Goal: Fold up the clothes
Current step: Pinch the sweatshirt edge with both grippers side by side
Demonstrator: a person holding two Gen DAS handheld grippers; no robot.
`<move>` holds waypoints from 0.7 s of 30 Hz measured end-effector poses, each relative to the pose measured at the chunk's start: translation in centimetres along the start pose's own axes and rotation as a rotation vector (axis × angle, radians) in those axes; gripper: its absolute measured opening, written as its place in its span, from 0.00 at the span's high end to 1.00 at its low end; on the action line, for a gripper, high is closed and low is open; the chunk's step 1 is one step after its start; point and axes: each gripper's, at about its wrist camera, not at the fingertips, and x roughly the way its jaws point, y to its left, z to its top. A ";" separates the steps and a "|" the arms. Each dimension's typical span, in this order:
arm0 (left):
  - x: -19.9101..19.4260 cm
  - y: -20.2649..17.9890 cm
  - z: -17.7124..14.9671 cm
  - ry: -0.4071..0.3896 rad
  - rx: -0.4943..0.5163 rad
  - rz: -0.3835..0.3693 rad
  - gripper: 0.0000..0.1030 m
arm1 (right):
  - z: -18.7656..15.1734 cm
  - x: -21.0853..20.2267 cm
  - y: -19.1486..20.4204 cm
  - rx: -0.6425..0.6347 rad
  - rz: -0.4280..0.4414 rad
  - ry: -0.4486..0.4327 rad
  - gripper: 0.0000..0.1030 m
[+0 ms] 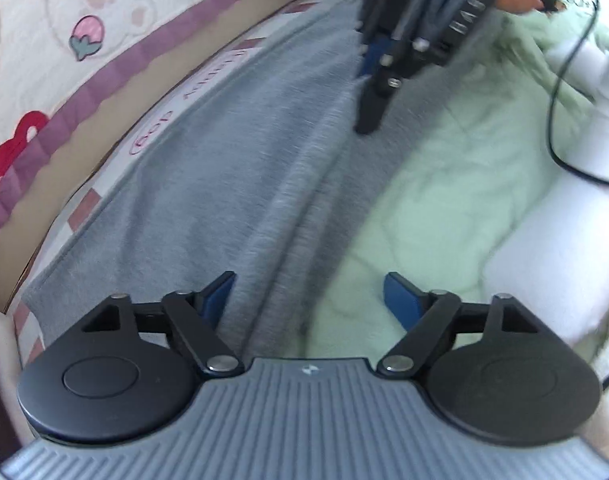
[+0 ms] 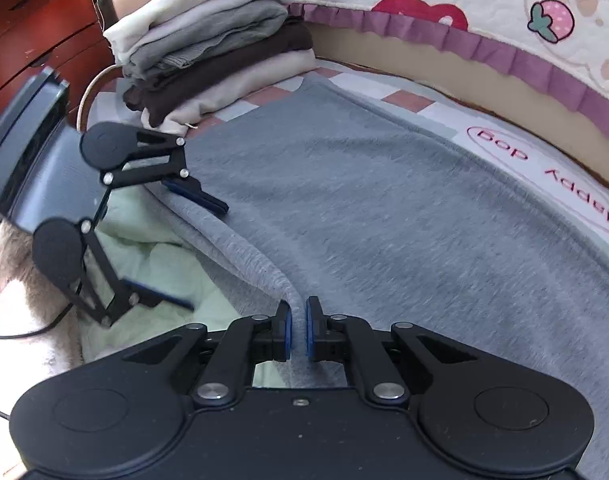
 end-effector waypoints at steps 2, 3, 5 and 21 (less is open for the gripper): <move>0.2 1.2 1.2 -0.003 0.013 0.022 0.35 | 0.5 -0.5 -0.4 -0.001 -0.010 -0.016 0.94; 0.3 1.9 1.8 -0.011 0.013 0.023 0.38 | 0.8 -0.6 -0.8 0.003 -0.018 -0.024 0.94; 0.9 3.3 3.0 -0.025 -0.002 0.017 0.39 | 1.4 -1.0 -1.8 -0.001 -0.046 -0.039 0.94; 6.0 9.2 2.6 0.100 -0.625 0.148 0.75 | -0.3 -1.8 -9.3 0.297 -0.045 -0.034 0.75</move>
